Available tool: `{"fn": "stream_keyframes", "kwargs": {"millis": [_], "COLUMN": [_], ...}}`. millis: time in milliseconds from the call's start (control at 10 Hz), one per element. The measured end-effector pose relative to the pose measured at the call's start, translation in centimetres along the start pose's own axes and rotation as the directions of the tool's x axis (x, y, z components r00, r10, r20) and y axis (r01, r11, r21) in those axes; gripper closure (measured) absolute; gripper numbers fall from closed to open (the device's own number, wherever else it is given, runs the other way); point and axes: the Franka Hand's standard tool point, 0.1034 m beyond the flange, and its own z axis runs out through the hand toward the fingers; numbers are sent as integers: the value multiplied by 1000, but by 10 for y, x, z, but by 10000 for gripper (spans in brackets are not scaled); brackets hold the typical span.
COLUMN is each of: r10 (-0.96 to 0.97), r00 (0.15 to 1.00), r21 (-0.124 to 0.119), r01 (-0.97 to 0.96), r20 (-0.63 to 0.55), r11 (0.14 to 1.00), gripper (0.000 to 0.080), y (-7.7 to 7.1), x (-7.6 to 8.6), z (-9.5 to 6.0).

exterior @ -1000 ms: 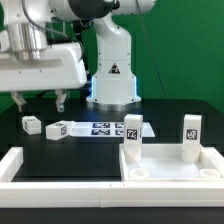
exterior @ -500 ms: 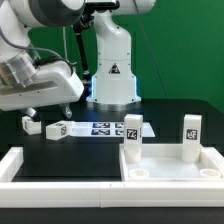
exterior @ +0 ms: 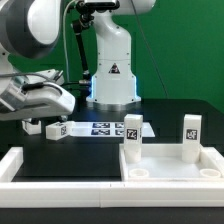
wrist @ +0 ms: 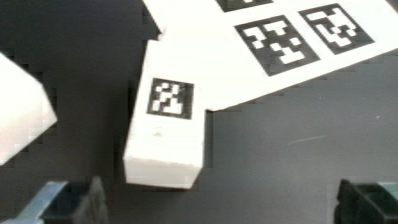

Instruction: Assemble square table

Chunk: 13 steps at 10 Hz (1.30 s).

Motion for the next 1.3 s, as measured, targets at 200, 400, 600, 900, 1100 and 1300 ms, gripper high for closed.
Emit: {"fn": "stream_keyframes", "kwargs": {"millis": [200,400,600,900,1100,1300], "r10": [3,27,32,48,45,45], "r00": [1000,999,998,995,994,994], "r21": [0,5,9,6,1,1], "r01": [-3,-27,-33,-49,-45,-45], "r20": [5,45,59,89,97,97], "r11": [1000,1000,999,999,999,999], "gripper": [151,151,151,151,151,235], "y": [1,8,14,16,13,14], "x": [0,-1,-4,-5,-3,-3], "z": [2,16,26,42,47,47]}}
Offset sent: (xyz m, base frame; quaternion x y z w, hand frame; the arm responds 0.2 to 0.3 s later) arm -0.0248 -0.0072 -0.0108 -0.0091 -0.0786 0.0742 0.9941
